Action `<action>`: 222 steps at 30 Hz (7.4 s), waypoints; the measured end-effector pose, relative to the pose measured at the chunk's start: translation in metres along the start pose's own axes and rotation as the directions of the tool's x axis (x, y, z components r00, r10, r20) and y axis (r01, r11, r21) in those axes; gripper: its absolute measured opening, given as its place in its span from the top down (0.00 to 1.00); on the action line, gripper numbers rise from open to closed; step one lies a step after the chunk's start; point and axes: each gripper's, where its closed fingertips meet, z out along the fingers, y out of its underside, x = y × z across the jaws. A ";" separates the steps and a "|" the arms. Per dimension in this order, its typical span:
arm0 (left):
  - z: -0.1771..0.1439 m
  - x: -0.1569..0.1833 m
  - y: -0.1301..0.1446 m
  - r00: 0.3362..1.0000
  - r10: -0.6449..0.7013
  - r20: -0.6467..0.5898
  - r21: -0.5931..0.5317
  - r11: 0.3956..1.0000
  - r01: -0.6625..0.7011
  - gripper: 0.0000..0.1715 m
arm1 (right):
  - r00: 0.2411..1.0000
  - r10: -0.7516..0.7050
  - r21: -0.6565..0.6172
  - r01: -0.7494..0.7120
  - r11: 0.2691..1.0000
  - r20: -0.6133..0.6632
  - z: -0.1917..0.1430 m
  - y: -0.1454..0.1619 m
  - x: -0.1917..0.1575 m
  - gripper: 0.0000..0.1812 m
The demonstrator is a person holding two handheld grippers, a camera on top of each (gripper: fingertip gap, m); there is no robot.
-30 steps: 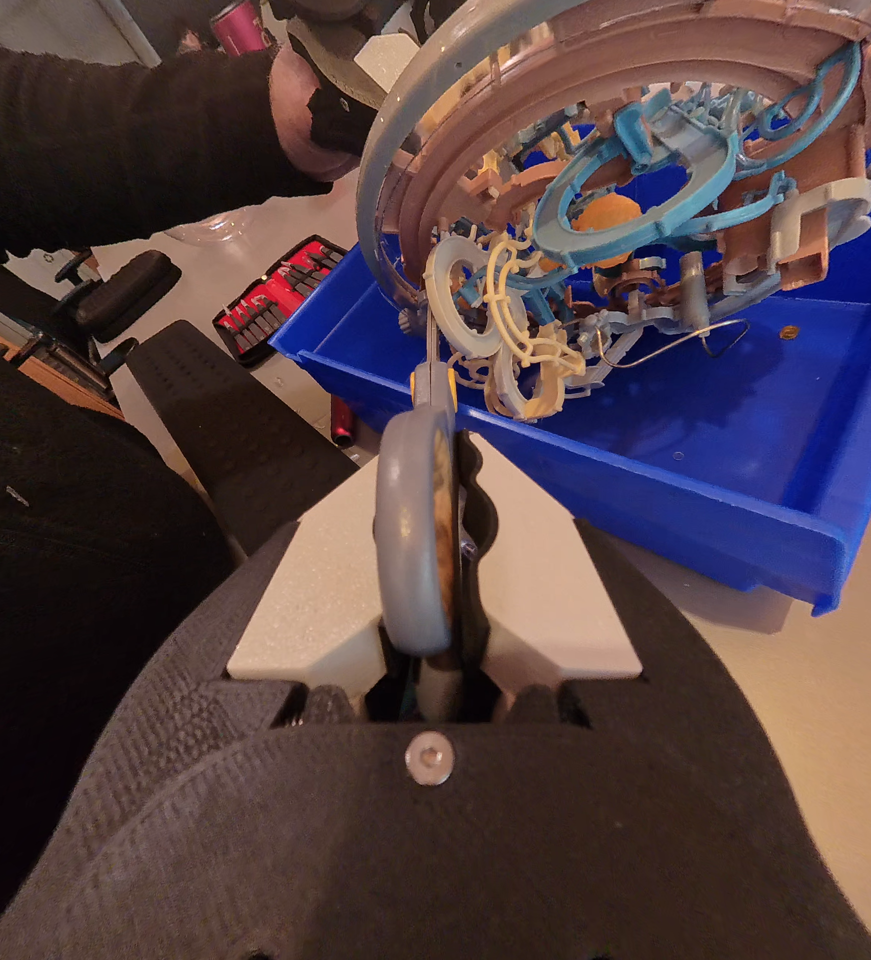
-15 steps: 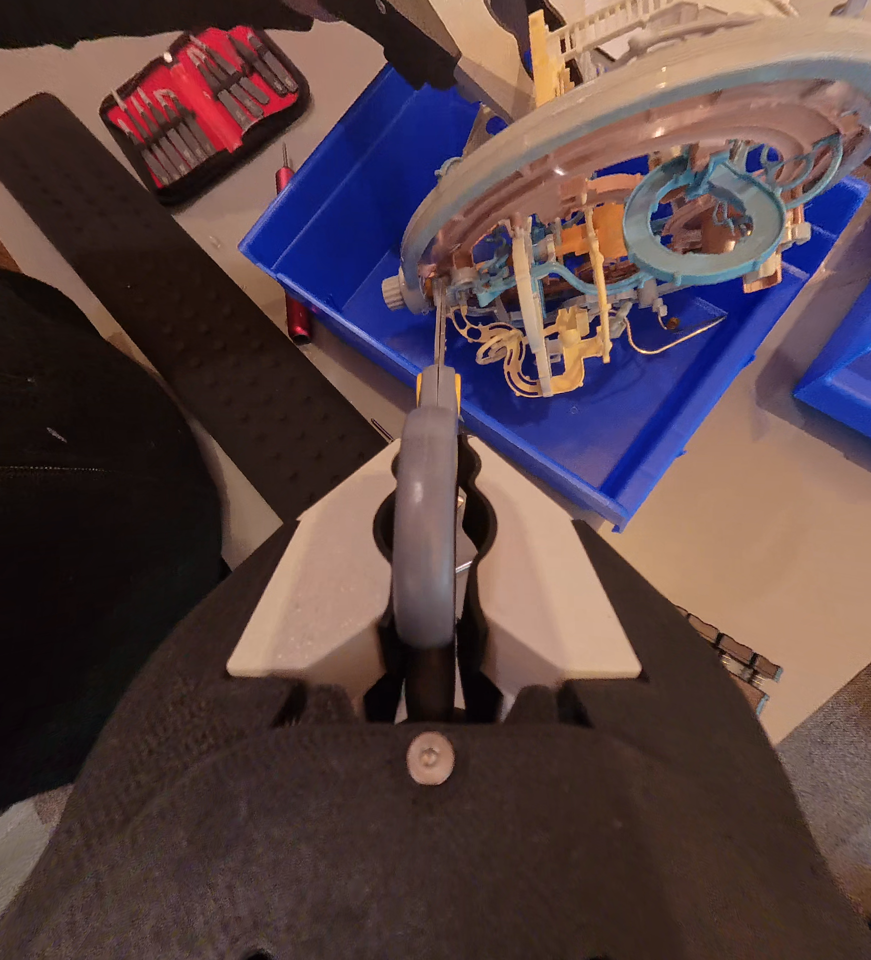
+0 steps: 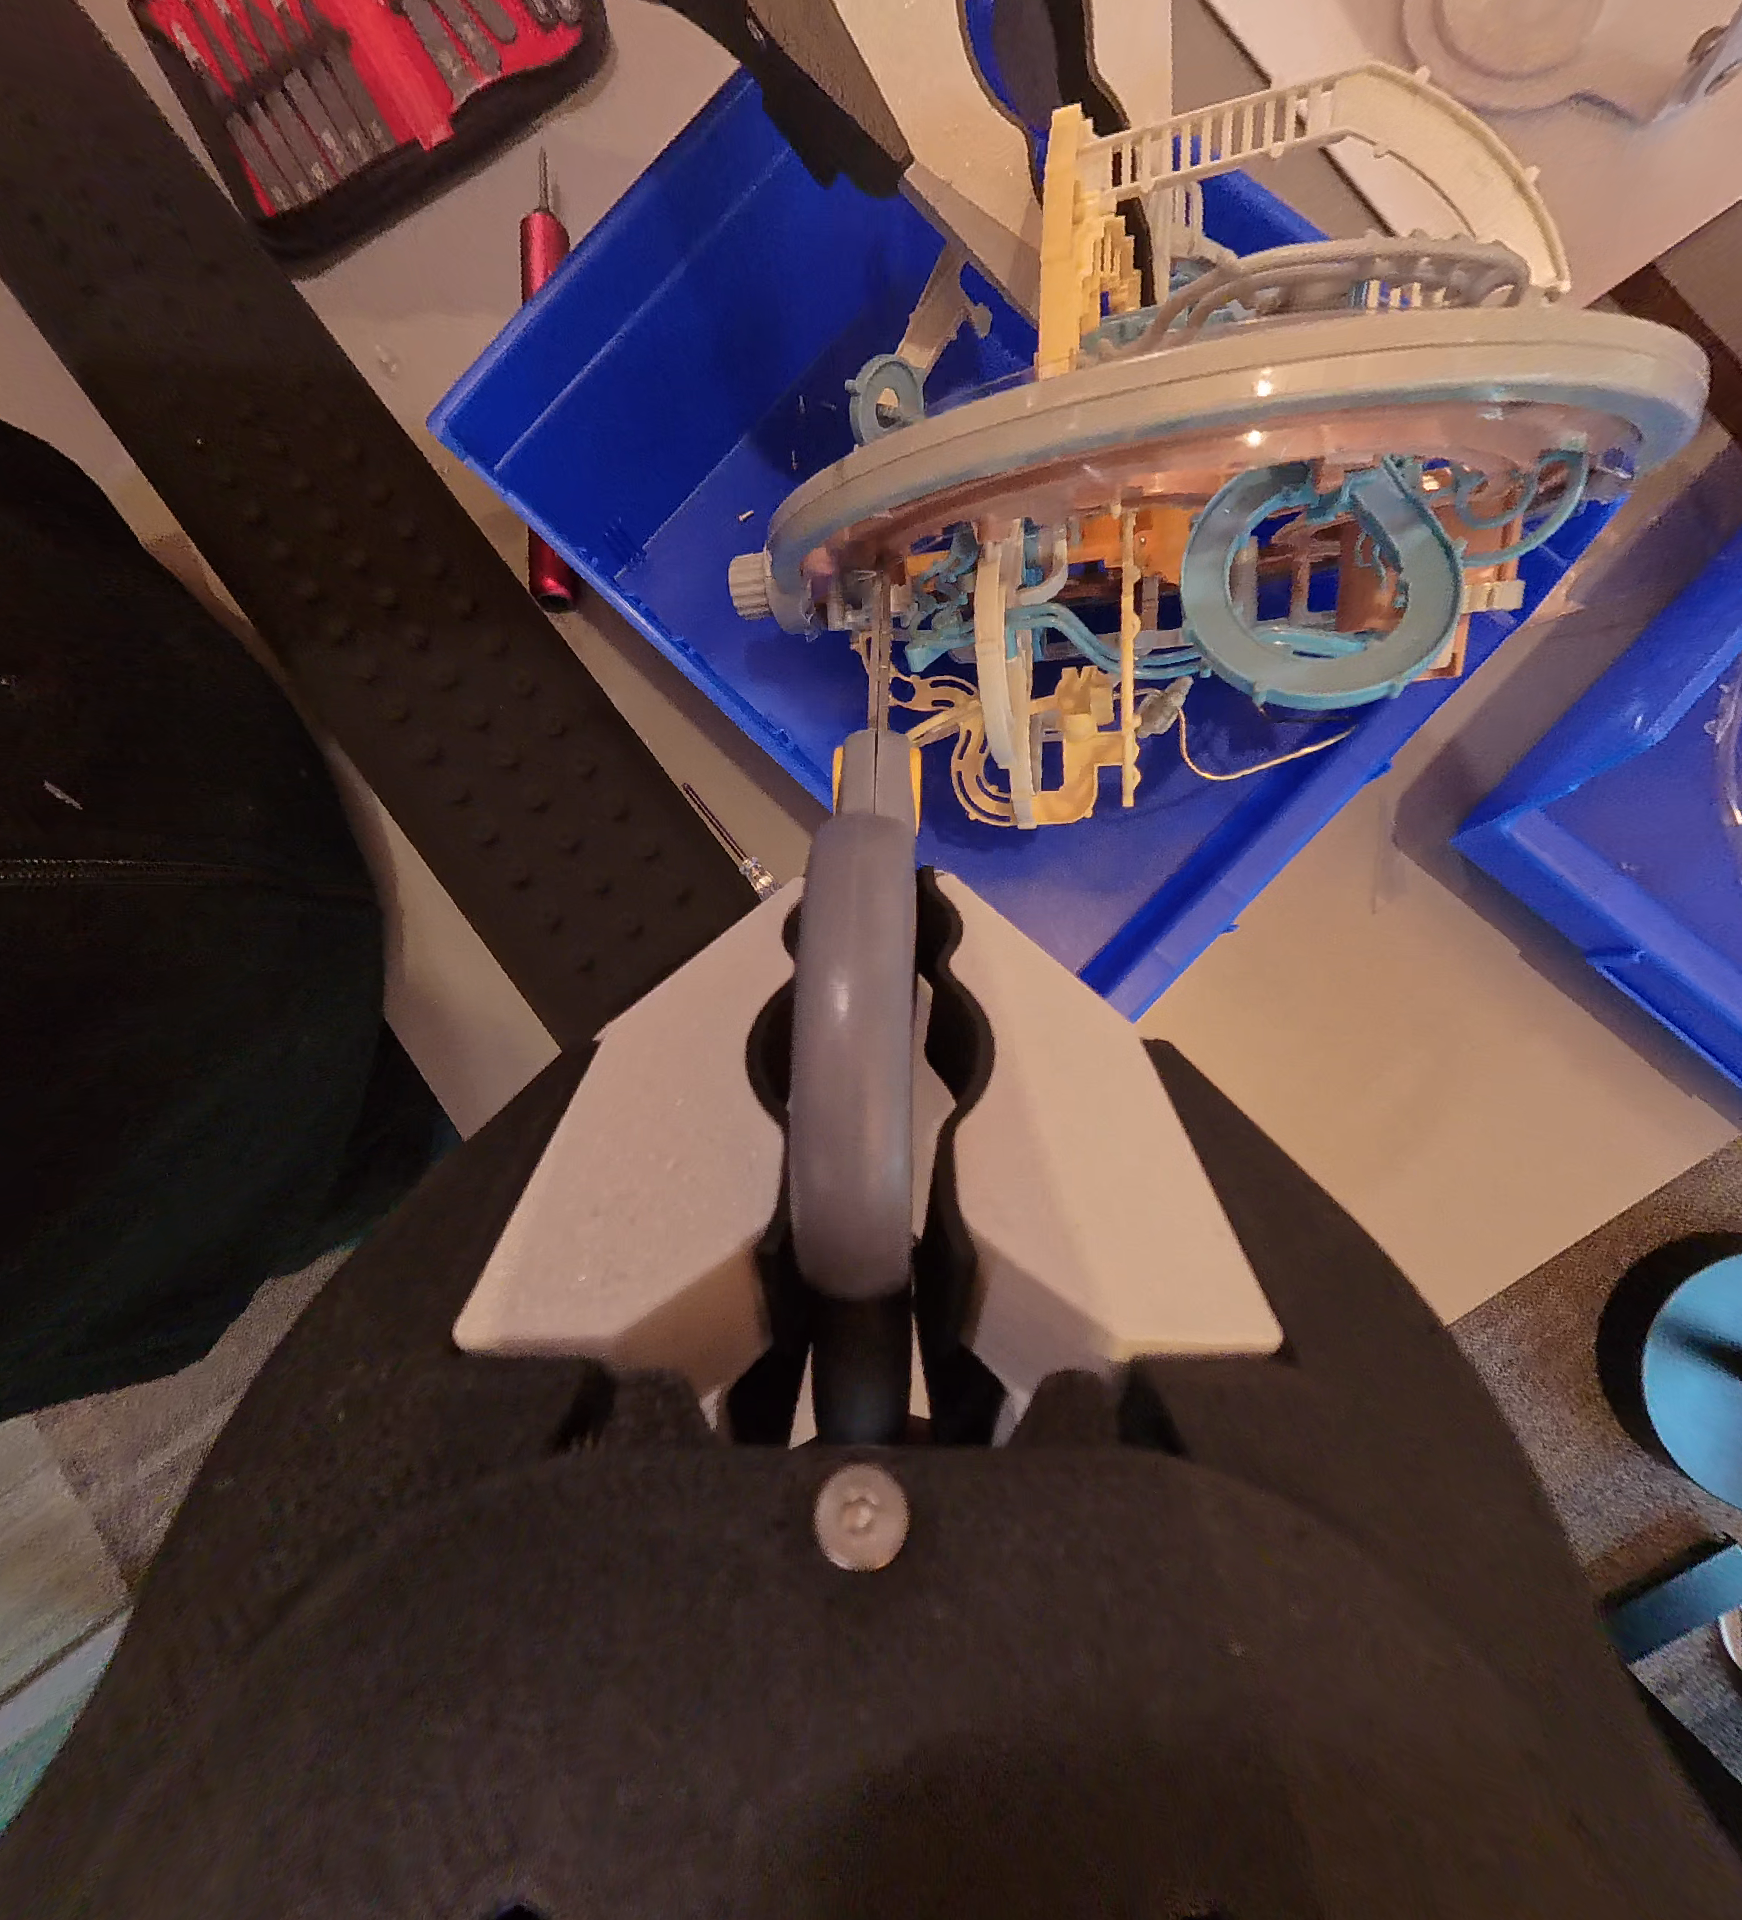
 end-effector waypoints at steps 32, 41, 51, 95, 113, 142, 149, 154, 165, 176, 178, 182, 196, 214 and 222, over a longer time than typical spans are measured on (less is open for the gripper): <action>0.010 -0.010 0.004 0.976 -0.143 0.166 0.011 0.990 0.143 0.95 | 0.919 -0.390 -0.599 0.342 0.724 0.053 0.009 -0.051 0.013 0.92; 0.015 -0.012 0.005 0.967 -0.122 0.225 -0.001 0.992 0.126 0.95 | 0.890 -0.441 -0.724 0.378 0.577 0.113 0.022 -0.054 0.014 0.93; 0.015 -0.015 0.008 0.965 -0.152 0.212 0.008 0.988 0.154 0.94 | 0.866 -0.493 -0.738 0.386 0.553 0.083 0.031 -0.053 0.012 0.93; -0.007 0.040 -0.006 0.980 -0.120 0.160 -0.110 0.984 0.138 0.88 | 0.955 -0.281 -0.474 0.291 0.831 0.094 0.018 -0.072 0.036 0.92; -0.046 0.046 -0.037 0.903 -0.364 -0.227 -0.083 0.931 0.355 0.89 | 0.698 -0.609 -0.372 0.716 0.591 0.376 -0.007 -0.111 0.035 0.92; -0.038 0.025 -0.043 0.847 -0.454 -0.276 0.084 0.866 0.492 0.89 | 0.896 -0.442 0.031 0.441 0.897 0.040 0.012 -0.056 0.037 0.92; -0.037 0.014 -0.042 0.846 -0.475 -0.243 0.107 0.854 0.510 0.89 | 0.899 -0.434 0.050 0.437 0.898 -0.060 0.019 -0.055 0.036 0.92; -0.036 0.004 -0.042 0.842 -0.493 -0.219 0.123 0.842 0.525 0.89 | 0.891 -0.424 0.052 0.437 0.898 -0.166 0.024 -0.055 0.035 0.92; -0.038 -0.018 -0.042 0.806 -0.562 -0.185 0.184 0.786 0.590 0.91 | 0.779 -0.456 -0.048 0.484 0.873 -0.430 0.029 -0.063 0.038 0.92; -0.040 -0.022 -0.048 0.802 -0.566 -0.189 0.180 0.783 0.595 0.89 | 0.838 -0.338 0.023 0.384 0.923 -0.429 0.005 -0.054 0.026 0.92; -0.047 -0.026 -0.050 0.776 -0.591 -0.220 0.205 0.750 0.629 0.89 | 0.867 -0.297 0.050 0.344 0.938 -0.399 -0.006 -0.049 0.020 0.92; -0.053 -0.015 -0.058 0.729 -0.624 -0.281 0.196 0.706 0.681 0.89 | 0.920 -0.178 0.146 0.241 0.960 -0.349 -0.025 -0.037 0.014 0.92; -0.051 -0.005 -0.019 0.392 -0.781 -0.487 0.036 0.430 0.902 0.87 | 0.967 0.079 0.282 -0.008 0.960 -0.242 -0.046 0.006 0.018 0.92; -0.051 -0.035 -0.034 0.671 -0.679 -0.297 -0.010 0.705 0.709 0.70 | 0.975 0.104 0.288 -0.044 0.957 -0.194 -0.015 0.009 0.035 0.92; -0.036 -0.036 -0.028 0.740 -0.625 -0.248 -0.102 0.776 0.622 0.75 | 0.986 0.045 0.247 -0.004 0.969 -0.162 -0.006 -0.006 0.023 0.92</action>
